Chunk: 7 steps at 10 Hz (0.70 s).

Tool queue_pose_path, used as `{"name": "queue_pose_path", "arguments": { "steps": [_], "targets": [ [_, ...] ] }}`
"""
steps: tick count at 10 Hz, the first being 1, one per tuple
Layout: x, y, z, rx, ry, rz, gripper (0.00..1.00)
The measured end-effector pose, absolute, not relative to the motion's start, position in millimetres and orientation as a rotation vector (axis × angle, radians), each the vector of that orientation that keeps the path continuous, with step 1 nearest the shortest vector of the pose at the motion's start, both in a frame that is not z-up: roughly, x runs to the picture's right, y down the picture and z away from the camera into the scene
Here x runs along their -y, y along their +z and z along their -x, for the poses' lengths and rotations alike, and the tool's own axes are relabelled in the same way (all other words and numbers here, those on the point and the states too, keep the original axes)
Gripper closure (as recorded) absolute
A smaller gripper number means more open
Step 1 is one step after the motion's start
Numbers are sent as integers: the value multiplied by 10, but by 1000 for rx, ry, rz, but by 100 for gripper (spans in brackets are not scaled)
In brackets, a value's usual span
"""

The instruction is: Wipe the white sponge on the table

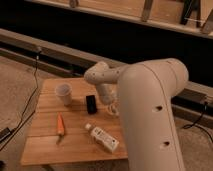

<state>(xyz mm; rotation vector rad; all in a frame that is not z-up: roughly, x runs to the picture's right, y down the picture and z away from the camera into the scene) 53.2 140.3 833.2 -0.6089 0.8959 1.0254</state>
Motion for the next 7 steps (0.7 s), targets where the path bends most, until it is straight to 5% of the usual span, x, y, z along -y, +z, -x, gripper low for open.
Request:
{"name": "queue_pose_path", "arguments": {
  "steps": [7],
  "targets": [
    [-1519, 8710, -657, -973, 1006, 642, 100]
  ]
}}
